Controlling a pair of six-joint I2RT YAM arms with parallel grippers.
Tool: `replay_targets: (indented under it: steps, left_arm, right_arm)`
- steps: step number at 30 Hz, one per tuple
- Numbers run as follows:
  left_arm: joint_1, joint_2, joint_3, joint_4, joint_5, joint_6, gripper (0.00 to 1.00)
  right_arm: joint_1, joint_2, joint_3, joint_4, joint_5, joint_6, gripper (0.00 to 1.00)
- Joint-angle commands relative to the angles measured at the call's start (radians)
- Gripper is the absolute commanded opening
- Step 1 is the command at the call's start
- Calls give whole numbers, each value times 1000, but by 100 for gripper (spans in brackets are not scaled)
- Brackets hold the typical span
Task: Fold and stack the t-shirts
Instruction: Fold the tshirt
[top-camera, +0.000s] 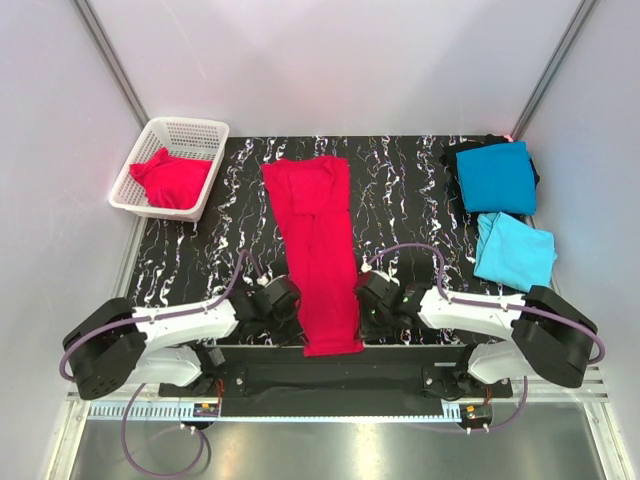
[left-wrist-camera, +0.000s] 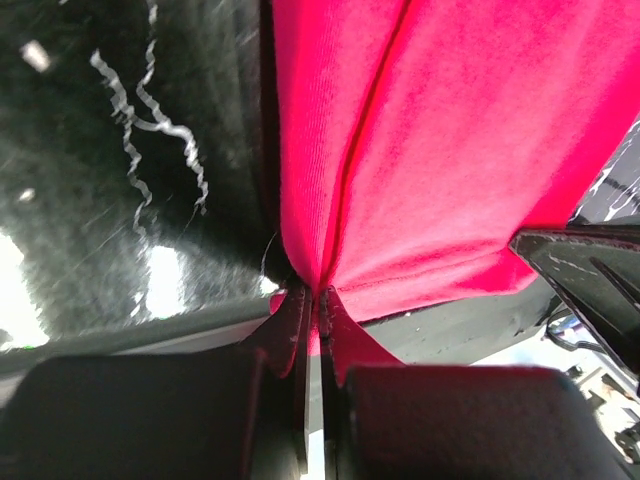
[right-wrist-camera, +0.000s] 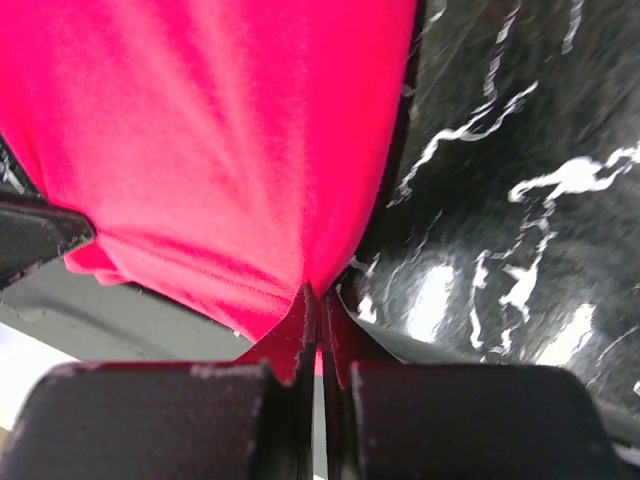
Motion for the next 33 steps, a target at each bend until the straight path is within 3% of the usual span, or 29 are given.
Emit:
replay_targets:
  steps: [1,12,17,21,26,33]
  left_arm:
    - [-18,-63,42,-81,-67,8,0]
    - [-78,-261,81,-217,-159,-26,0]
    - [-78,-273,238,-346,-341,40,0]
    - [-59,-177,390,-474,-449,104,0]
    - [60,-77,470,-481,-477,181,0]
    - [235,44,533,-409,-455,282,0]
  right_arm:
    - [31,-46,57,-69,37,9,0]
    - [163,-141,248,-334,243,23,0]
    - [167,-112,382,-440,362,-60,0]
    - [140,-56,480,-470,433,-123,0]
    - [71,50,526,-441,432,-206,0]
    - [-121,154,584,-284,364,-350,0]
